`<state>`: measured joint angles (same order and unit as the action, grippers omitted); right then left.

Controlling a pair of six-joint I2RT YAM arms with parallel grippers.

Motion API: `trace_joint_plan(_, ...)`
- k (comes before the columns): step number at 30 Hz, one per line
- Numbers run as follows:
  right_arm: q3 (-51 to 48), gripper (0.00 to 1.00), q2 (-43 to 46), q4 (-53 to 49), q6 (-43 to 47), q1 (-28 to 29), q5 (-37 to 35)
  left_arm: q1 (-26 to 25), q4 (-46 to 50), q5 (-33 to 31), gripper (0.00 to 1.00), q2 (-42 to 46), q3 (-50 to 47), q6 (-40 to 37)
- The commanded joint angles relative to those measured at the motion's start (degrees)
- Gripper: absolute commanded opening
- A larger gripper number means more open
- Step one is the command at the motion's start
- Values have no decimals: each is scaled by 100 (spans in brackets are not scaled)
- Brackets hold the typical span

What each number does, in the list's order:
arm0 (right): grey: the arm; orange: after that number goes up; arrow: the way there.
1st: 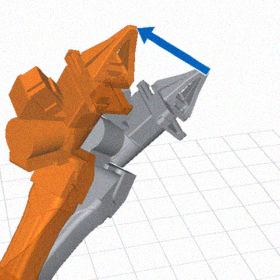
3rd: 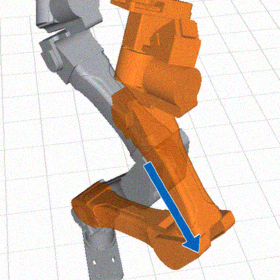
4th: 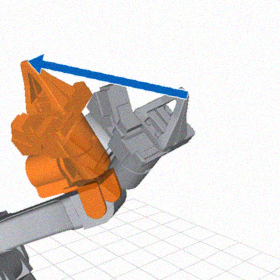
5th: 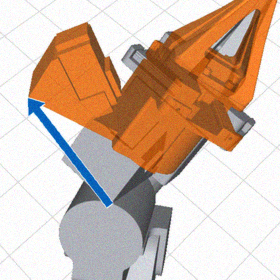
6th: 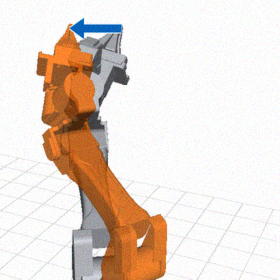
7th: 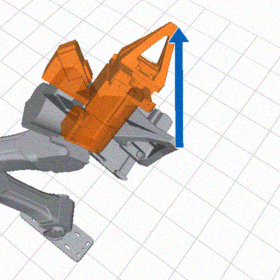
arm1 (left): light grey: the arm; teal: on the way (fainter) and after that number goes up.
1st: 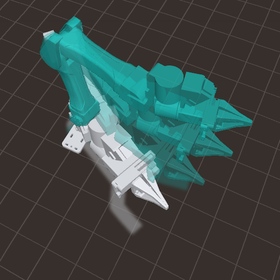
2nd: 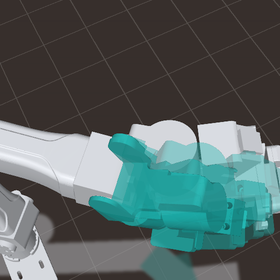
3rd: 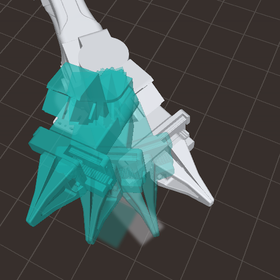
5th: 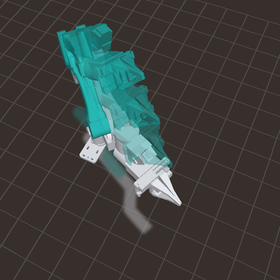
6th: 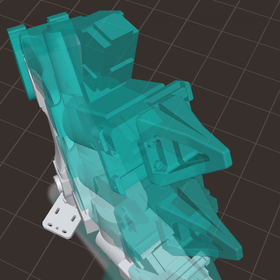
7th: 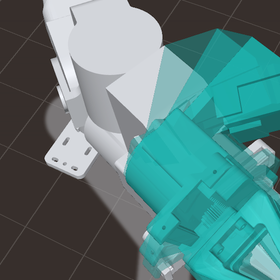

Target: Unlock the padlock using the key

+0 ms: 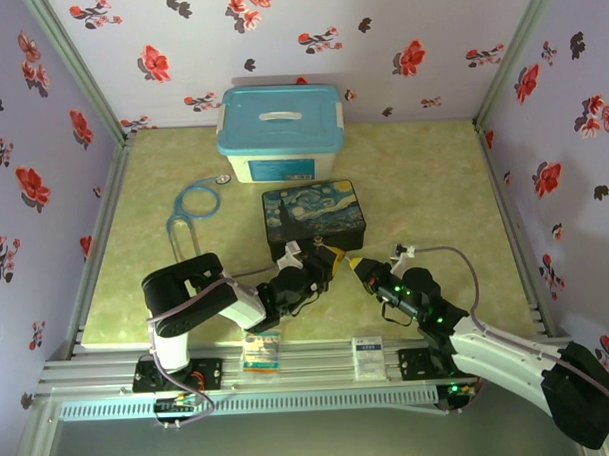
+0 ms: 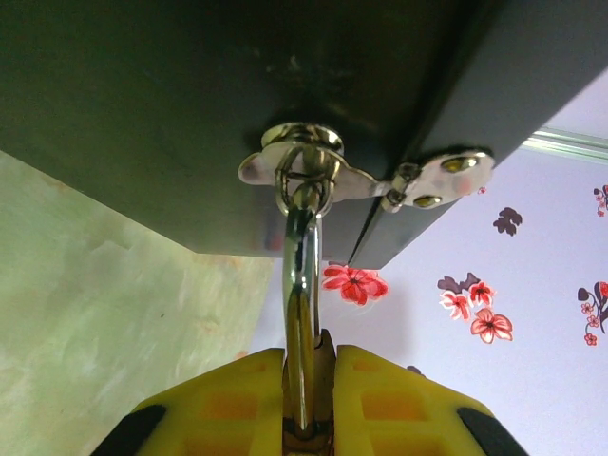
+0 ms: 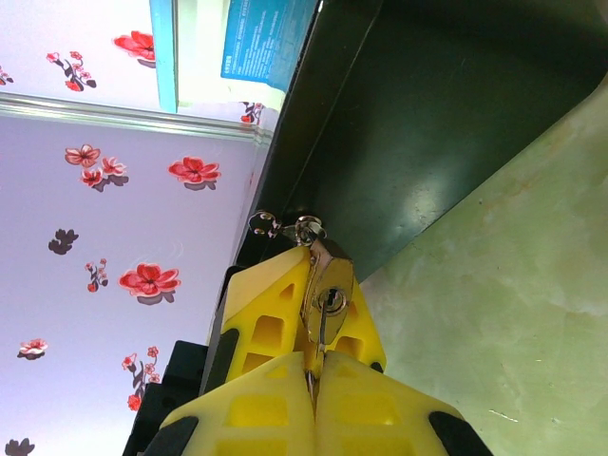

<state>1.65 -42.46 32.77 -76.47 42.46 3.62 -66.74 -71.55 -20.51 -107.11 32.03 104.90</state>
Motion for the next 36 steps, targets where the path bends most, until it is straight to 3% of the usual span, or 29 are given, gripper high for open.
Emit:
trace_joint_plan(1, 95, 0, -12, 230, 122, -36, -128, 9, -395, -15, 0, 109, 62, -76)
trace_joint_plan(23, -36, 0, 294, 110, 109, -49, -241, -233, -413, 179, 0, -38, 345, 158)
trace_joint_plan(36, -11, 0, 69, 293, 90, -167, 87, -269, -443, 465, 0, -11, 581, 37)
